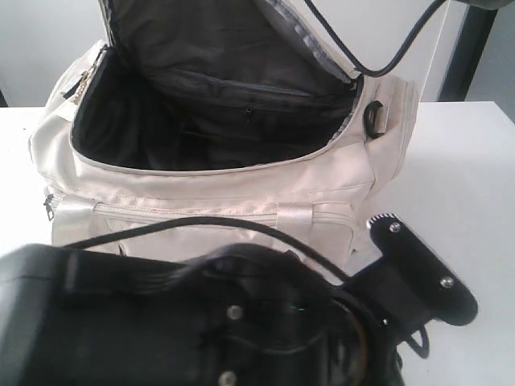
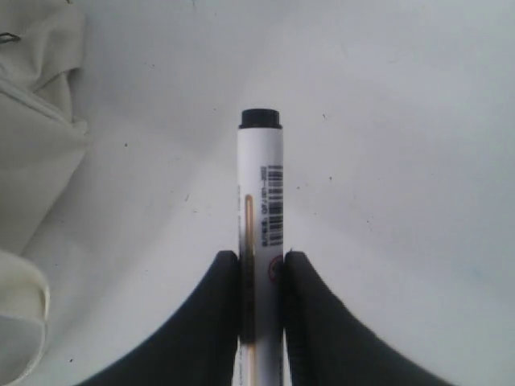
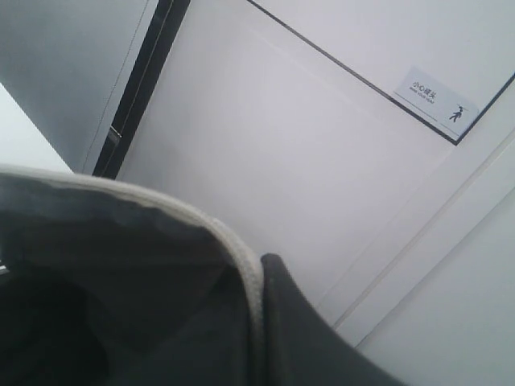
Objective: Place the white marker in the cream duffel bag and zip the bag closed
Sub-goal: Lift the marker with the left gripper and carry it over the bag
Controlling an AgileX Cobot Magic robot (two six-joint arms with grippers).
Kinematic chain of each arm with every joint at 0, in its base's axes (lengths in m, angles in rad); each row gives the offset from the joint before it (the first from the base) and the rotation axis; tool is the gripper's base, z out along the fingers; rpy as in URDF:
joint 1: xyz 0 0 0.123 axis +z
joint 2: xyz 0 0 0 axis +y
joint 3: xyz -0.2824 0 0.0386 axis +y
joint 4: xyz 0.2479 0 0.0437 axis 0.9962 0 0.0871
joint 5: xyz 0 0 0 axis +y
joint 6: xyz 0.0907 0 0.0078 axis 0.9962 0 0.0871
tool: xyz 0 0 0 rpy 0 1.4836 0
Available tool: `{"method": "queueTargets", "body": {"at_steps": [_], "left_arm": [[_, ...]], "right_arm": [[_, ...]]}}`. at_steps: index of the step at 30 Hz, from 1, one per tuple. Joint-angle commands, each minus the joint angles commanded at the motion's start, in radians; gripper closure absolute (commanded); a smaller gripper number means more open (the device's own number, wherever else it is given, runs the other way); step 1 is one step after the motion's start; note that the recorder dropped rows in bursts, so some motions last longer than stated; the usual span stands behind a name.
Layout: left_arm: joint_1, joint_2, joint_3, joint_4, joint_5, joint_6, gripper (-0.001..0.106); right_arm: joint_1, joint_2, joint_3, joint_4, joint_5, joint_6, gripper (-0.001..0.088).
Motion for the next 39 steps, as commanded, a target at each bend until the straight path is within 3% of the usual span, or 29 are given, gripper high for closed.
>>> {"method": "queueTargets", "body": {"at_steps": [6,9,12,18,21,24,26,30,39], "left_arm": [[0.0,-0.127,0.12,0.299,0.036,-0.273,0.105],[0.002,-0.202,0.18,0.47,0.13,-0.442,0.105],[0.039,-0.262,0.212,0.499,0.137,-0.468,0.105],[0.22,-0.37,0.257,0.585,0.097,-0.538,0.105],[0.347,-0.414,0.291,0.734,0.069,-0.737,0.105],[0.428,-0.428,0.327,1.047,0.081,-1.023,0.105],[0.455,-0.428,0.329,1.047,0.165,-1.098,0.105],[0.5,-0.42,0.325,1.047,0.233,-1.103,0.105],[0.668,-0.248,0.2,1.047,0.124,-1.125,0.105]], "right_arm": [[0.0,0.0,0.0,0.0,0.0,0.002,0.0868],[0.0,0.0,0.0,0.0,0.0,0.002,0.0868],[0.0,0.0,0.0,0.0,0.0,0.002,0.0868],[0.0,0.0,0.0,0.0,0.0,0.002,0.0868],[0.0,0.0,0.0,0.002,0.0,0.002,0.0868],[0.0,0.0,0.0,0.002,0.0,0.002,0.0868],[0.0,0.0,0.0,0.002,0.0,0.002,0.0868],[0.0,0.0,0.0,0.002,0.0,0.002,0.0868],[0.0,0.0,0.0,0.002,0.0,0.002,0.0868]]}}
